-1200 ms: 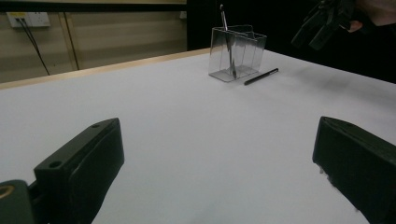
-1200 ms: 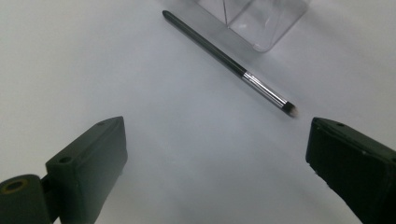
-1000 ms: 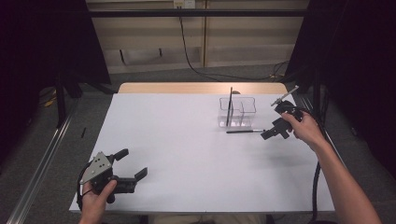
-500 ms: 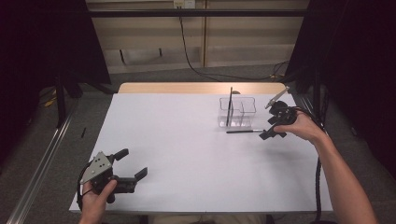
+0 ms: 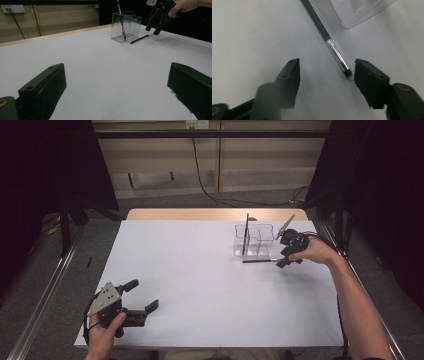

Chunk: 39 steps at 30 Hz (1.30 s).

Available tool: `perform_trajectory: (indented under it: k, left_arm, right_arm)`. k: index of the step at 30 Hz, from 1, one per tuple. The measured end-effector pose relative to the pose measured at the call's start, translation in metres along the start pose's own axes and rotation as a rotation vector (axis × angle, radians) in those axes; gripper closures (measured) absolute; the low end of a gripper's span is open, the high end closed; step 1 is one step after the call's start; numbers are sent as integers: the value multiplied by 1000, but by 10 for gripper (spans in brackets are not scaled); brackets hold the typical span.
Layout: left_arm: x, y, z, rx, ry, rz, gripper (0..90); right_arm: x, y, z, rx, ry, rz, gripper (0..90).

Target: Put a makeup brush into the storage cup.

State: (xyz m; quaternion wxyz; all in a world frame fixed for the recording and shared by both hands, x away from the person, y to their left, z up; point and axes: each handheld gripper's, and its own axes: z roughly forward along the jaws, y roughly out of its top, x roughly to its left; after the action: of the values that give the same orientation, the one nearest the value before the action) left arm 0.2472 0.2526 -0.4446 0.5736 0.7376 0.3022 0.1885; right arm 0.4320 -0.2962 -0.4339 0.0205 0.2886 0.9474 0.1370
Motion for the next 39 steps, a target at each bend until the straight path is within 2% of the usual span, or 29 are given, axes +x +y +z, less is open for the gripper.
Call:
perform_trajectory:
  k: [5, 8, 13, 16, 19, 25, 26, 32, 39]
  left_arm:
    - [0, 0, 0, -1, -5, -6, 22]
    - [0, 0, 0, 2, -6, -3, 22]
    - [0, 0, 2, 5, -6, 0, 21]
    - [0, 0, 2, 6, -8, 0, 22]
    - [0, 0, 2, 5, -8, 0, 22]
    - [0, 0, 2, 5, -9, -3, 22]
    - [0, 0, 2, 6, -9, 1, 21]
    - [0, 0, 2, 3, -11, -3, 22]
    - [-1, 0, 1, 2, -13, 0, 22]
  right_arm:
    - [-4, 6, 7, 2, 8, -6, 465]
    - [-6, 7, 12, 25, 4, -11, 475]
    - [-7, 8, 17, 23, -11, -20, 512]
    - [-7, 10, 18, 25, -12, -15, 527]
    - [-8, 11, 20, 26, -9, -35, 551]
    - [-8, 12, 22, 26, -4, -22, 597]
    - [-8, 12, 23, 28, 0, -35, 607]
    - [-7, 13, 25, 31, -4, -38, 622]
    - [-4, 15, 25, 50, 6, -57, 718]
